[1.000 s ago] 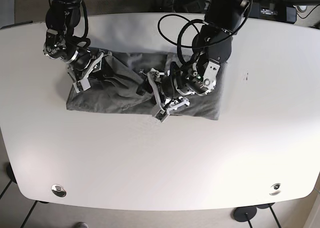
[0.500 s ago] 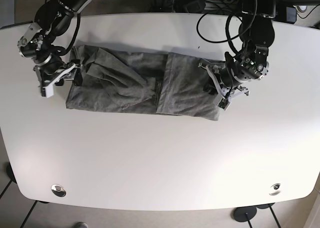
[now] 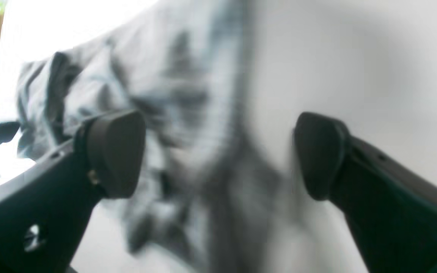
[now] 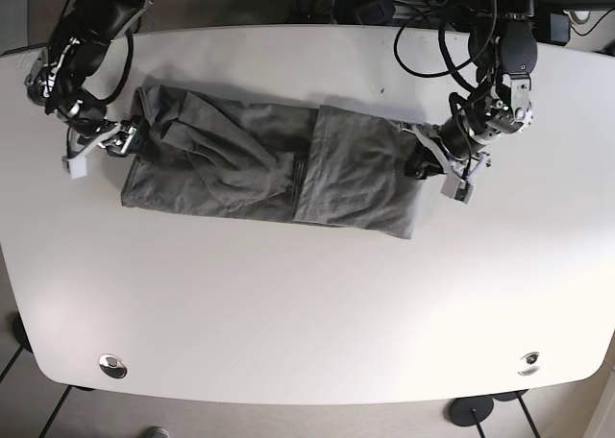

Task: Fold the T-shirt properly
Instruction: 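Fold the strip's other end with the right gripper onto the stack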

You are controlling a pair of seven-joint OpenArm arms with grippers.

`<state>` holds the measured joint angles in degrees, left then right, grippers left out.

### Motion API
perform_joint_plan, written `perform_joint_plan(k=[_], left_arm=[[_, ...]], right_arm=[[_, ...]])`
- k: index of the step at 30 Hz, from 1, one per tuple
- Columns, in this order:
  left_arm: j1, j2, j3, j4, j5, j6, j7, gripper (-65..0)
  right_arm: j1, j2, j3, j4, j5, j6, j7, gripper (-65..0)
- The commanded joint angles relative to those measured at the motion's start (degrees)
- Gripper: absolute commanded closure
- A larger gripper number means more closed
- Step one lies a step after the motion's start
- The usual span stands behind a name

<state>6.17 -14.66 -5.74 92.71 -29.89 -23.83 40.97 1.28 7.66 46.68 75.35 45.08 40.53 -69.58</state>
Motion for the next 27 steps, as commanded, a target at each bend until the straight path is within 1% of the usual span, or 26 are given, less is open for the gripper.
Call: perform_joint_plan(k=[1, 4, 5, 7, 8, 9, 10, 11, 13, 17, 18, 19, 20, 22, 24, 26, 27], left_arm=[[-0.7, -0.3, -1.9, 1.2, -1.1, 0.0, -0.7, -3.2], [-0.9, -0.3, -3.7, -2.2, -1.1, 0.1, -0.7, -3.3], [-1.6, -0.3, -3.8, -4.3, -1.1, 0.1, -0.7, -3.3], [-3.1, -0.3, -3.8, -8.9, -1.1, 0.1, -0.7, -3.5], [-3.2, -0.3, -3.8, -10.8, -1.1, 0.1, -0.8, -3.5], [-3.4, 0.5, -3.8, -13.5, -1.1, 0.0, -0.8, -3.5], [-3.4, 1.8, -3.8, -15.6, -1.1, 0.0, -0.8, -3.5], [-3.4, 1.9, -3.8, -15.9, -1.1, -0.1, -0.8, -3.5], [-3.1, 2.3, -3.8, -15.7, -1.1, -0.2, -0.8, -3.5], [-2.9, 3.1, -3.8, -15.7, -1.5, -0.2, -0.4, -3.5], [-2.5, 4.2, -3.8, -15.7, -1.5, -0.2, -0.4, -3.5], [-1.7, 5.1, -3.8, -15.7, -1.5, -0.2, -0.4, -3.5], [-1.6, 5.6, -3.8, -15.7, -1.5, -0.2, -0.4, -3.5], [-1.6, 5.9, -3.7, -15.7, -1.5, -0.2, -0.4, -3.5], [-1.5, 8.4, -3.6, -15.7, -1.5, -0.2, -0.4, -3.5], [-1.5, 9.3, -3.6, -15.7, -1.5, 0.0, -0.4, -3.5], [-1.5, 9.7, -3.4, -15.7, -1.5, 0.0, -0.4, -3.5]], right_arm=[[-1.1, -3.0, -0.7, 1.5, -2.3, -0.53, -1.8, -60.4], [-1.1, -3.6, -1.6, 1.4, -2.4, -0.53, -1.3, -59.9], [-1.1, -3.3, -2.8, 1.5, -2.4, -0.53, -1.2, -57.4], [-1.1, -3.2, -4.0, 1.6, -2.0, -0.53, 0.2, -41.7], [-1.1, -3.2, -4.0, 1.6, -2.0, -1.02, 0.9, -27.9], [-1.1, -3.2, -4.0, 1.6, -2.2, -1.11, 1.1, -14.9], [-1.1, -3.2, -4.1, 1.6, -2.2, -1.11, 1.1, -4.0], [-0.6, -3.1, -4.1, 1.8, -2.2, -1.11, 1.1, -1.7], [-0.5, -3.1, -4.1, 4.4, -2.2, -1.11, 1.1, -2.7], [-1.8, -3.2, -4.1, 17.1, -2.2, -1.37, 0.7, -2.1], [-2.2, -3.2, -4.5, 20.3, -2.2, -2.25, 0.7, -2.1], [-2.6, -3.0, -6.9, 25.1, -2.2, -4.62, 0.2, -2.1], [-3.1, -2.3, -8.6, 28.0, -2.0, -5.76, -0.3, -2.1], [-3.6, -2.0, -11.9, 34.2, -1.9, -6.73, -0.5, -2.1], [-3.6, -3.2, -15.4, 37.2, -1.8, -6.73, -0.6, -2.1], [-3.3, -5.7, -18.7, 37.9, -1.6, -6.64, -1.8, -2.1], [-2.7, -7.0, -20.3, 37.9, -0.6, -6.64, -1.8, -2.1]])
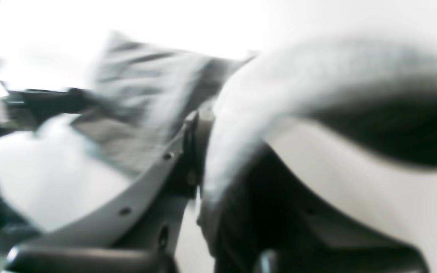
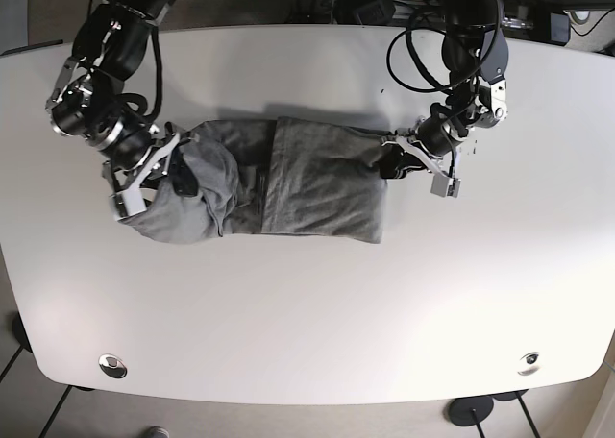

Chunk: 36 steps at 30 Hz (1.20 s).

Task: Fold the T-shirt properly
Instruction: 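Fold the strip's other end with the right gripper onto the stack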

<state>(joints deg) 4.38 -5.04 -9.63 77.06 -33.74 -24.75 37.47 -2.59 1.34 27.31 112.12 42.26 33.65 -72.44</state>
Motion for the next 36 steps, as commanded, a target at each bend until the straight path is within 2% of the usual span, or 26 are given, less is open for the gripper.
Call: perform_joint_plan(k=[1, 3, 5, 7, 9, 12, 18, 22, 23, 24, 27, 29, 30, 34, 36], left_arm=[[0.3, 0.7, 0.8, 0.0, 2.5, 0.9, 3.1, -3.5], [0.3, 1.3, 1.7, 0.0, 2.5, 0.9, 3.1, -3.5], [0.3, 1.2, 3.3, 0.0, 2.4, 0.9, 3.1, -3.5], [0.3, 1.2, 4.0, 0.0, 2.4, 0.9, 3.1, -3.5], [0.3, 1.3, 4.2, 0.0, 2.4, 0.9, 3.1, -3.5], [0.3, 1.3, 5.4, -0.1, 2.4, 0.9, 3.1, -3.5], [0.3, 1.3, 5.5, -0.1, 2.4, 0.9, 2.8, -3.5], [0.1, 1.3, 5.5, -0.1, 2.3, 0.9, 2.8, -3.5], [0.0, 1.4, 5.5, -0.1, 2.3, 0.9, 2.8, -3.5], [0.0, 1.4, 5.5, 0.0, 2.3, 0.9, 2.8, -3.5], [-0.1, 3.3, 5.5, 0.1, 2.2, 0.9, 2.8, -3.6], [-0.1, 3.8, 5.5, 2.4, 2.2, 0.9, 2.8, -3.8], [0.0, 3.8, 5.5, 4.0, 2.2, 0.9, 2.8, -3.8], [0.2, 3.4, 3.9, 12.5, 2.2, 0.9, 3.0, -3.8], [0.4, 3.2, -0.9, 16.3, 2.3, 0.9, 3.1, -3.8]], right_arm=[[1.3, -1.7, -3.1, 1.1, 3.1, 0.33, 1.1, -2.1], [1.8, -3.9, -8.7, 0.7, 1.7, -0.02, 1.2, -2.1], [2.5, -6.7, -13.7, -3.1, -3.0, 0.24, 1.7, -2.1], [3.2, -8.9, -16.4, -7.5, -2.7, 0.07, 2.4, -2.1], [5.4, -9.1, -17.7, -11.6, -3.0, 0.07, 3.0, -2.1], [8.0, -9.1, -17.9, -18.4, -4.3, -0.02, 8.8, -2.1], [10.3, -9.0, -18.0, -22.8, -8.5, -0.02, 11.4, -2.5], [10.5, -9.0, -24.1, -22.7, -14.7, -0.02, 13.1, -3.6], [10.5, -9.0, -25.8, -22.7, -16.0, -0.37, 13.1, -7.3], [10.5, -9.0, -27.3, -22.6, -17.0, -1.43, 13.1, -13.6], [10.1, -9.0, -31.5, -20.2, -17.2, -6.97, 13.0, -38.4], [9.5, -9.0, -33.4, -16.6, -17.2, -8.46, 13.0, -51.0], [8.9, -9.0, -34.0, -14.8, -17.2, -8.46, 13.0, -54.1], [7.6, -8.5, -34.1, -8.3, -17.2, -8.29, 13.0, -54.5], [7.4, -6.2, -34.1, -6.8, -17.2, -8.29, 13.0, -54.5]])
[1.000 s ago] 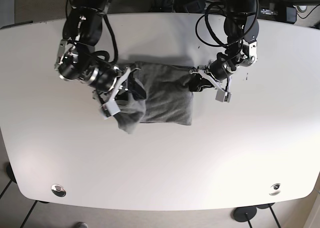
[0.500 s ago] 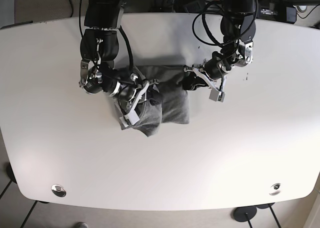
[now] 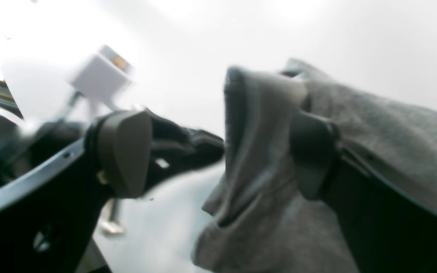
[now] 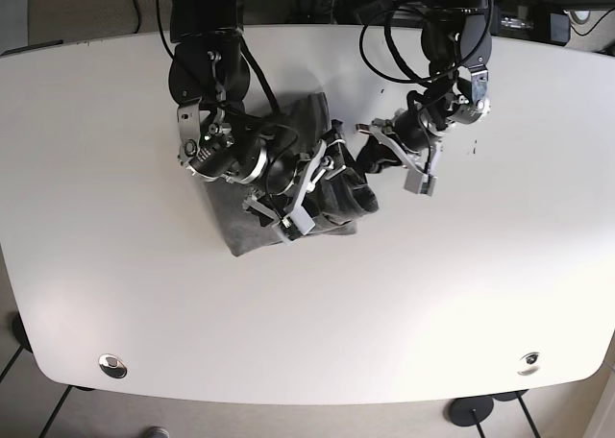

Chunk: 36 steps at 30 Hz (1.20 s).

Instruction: Fold the T-shirt properly

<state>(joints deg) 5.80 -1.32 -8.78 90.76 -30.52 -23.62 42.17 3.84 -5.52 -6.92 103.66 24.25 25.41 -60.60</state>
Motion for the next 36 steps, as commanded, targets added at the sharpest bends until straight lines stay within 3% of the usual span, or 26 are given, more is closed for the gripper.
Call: perform_joint_plan(k=[1, 4, 8, 10, 15, 19, 21, 23, 26, 29, 32, 36], left_arm=[[-0.9, -0.9, -3.9, 3.4, -0.7, -0.3, -1.6, -3.8], [-1.0, -5.6, -8.3, 3.2, -0.6, -0.3, -1.5, -3.8], [-1.0, -11.6, -8.9, 1.7, -0.5, -0.3, -1.5, -3.8], [-1.0, -12.4, -8.9, 1.9, -0.5, -0.4, -1.6, -3.8], [-1.4, -12.2, -8.8, 2.1, -0.5, -0.4, -1.6, -3.8], [-1.9, -12.1, -6.7, 2.2, -0.8, -0.4, -1.8, -3.8], [-2.6, -12.2, -4.5, 3.3, -0.6, -0.4, -1.6, -3.8], [-2.7, -12.2, -2.4, 6.3, -0.4, -0.3, -1.6, -3.8], [-2.6, -12.2, 3.9, 10.1, -0.4, -0.3, -1.7, -3.8], [-2.8, -12.2, 11.4, 11.6, -0.4, -0.3, -1.9, -3.8], [-2.9, -12.1, 18.8, 11.3, -0.4, -0.3, -2.0, -3.6], [-2.9, -10.7, 30.4, 9.3, -0.5, -0.2, -7.8, -3.2]], right_arm=[[0.4, 1.1, 0.2, 1.6, 0.8, -0.05, 1.1, -54.5], [-0.7, 3.0, 2.1, 1.6, 0.9, -0.05, 1.1, -54.5], [-3.9, 6.4, 2.3, 1.4, 6.4, -0.05, 1.1, -54.4], [-4.9, 6.6, 2.3, 1.1, 7.4, -0.05, 1.3, -54.2], [-5.1, 6.3, -1.0, -6.4, 7.9, 0.04, 1.4, -29.2], [-3.6, 4.3, -8.5, -9.4, 7.9, 0.04, 2.1, -31.4], [-3.4, 2.8, -10.9, -9.3, 7.9, 0.04, 2.4, -30.8], [-3.4, 3.1, -11.0, -5.6, 7.9, -0.05, 2.4, -30.8], [-3.2, 6.4, -4.6, -0.1, 8.0, -0.05, 2.4, -30.8], [-0.5, 8.1, 7.9, -0.7, 7.8, 0.04, 2.4, -30.6], [4.8, 10.7, 11.5, -6.0, 7.2, 0.04, 2.5, -29.5], [12.6, 12.4, 11.4, -20.4, 6.9, 0.04, 8.2, -9.7]])
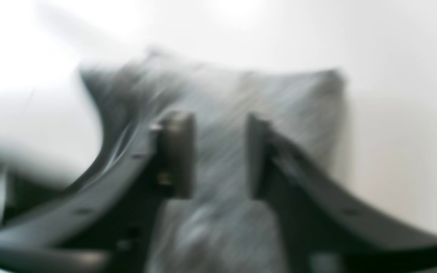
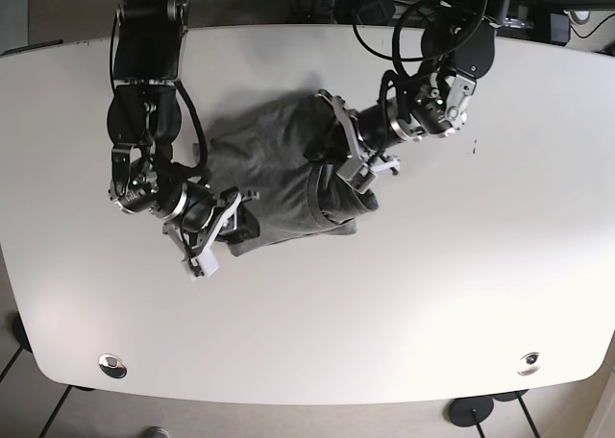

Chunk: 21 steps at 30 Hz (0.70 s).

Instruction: Fold the T-shirt properly

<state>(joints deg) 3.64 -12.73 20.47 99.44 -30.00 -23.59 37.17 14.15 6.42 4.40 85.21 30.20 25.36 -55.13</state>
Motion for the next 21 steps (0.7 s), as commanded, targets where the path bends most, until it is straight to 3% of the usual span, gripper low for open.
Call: perform_joint_plan(k=[1, 7, 9, 13, 14, 21], left_arm=[[-0.7, 1.0, 3.0, 0.3, -0.9, -0.2, -4.1, -3.2], [-0.7, 2.6, 5.6, -5.5, -0.9, -0.2, -6.3, -3.2], [-0.5, 2.1, 5.6, -6.4, -0.9, -0.2, -6.9, -3.1], [-0.9, 0.4, 2.6, -10.5, -1.0, -0.2, -7.2, -3.1], [-0.9, 0.1, 0.5, -13.2, -1.0, -0.4, -8.4, -3.1], [-9.2, -1.2, -3.0, -28.6, -1.0, -0.5, -10.1, -3.2]], right_arm=[[4.1, 0.6, -0.8, -5.4, 1.0, 0.09, 5.1, -8.4], [12.4, 2.6, -11.5, -25.9, 1.0, 0.09, 23.3, -8.1], [12.6, 2.9, -12.0, -30.2, 1.0, 0.17, 29.0, -8.1], [10.1, 3.4, -11.8, -30.8, 1.0, 4.57, 30.4, -8.1], [9.4, 4.6, -11.8, -30.2, 1.0, 5.27, 30.4, -7.9], [0.5, 8.5, -11.7, -23.1, 1.4, 5.54, 30.5, -7.9]])
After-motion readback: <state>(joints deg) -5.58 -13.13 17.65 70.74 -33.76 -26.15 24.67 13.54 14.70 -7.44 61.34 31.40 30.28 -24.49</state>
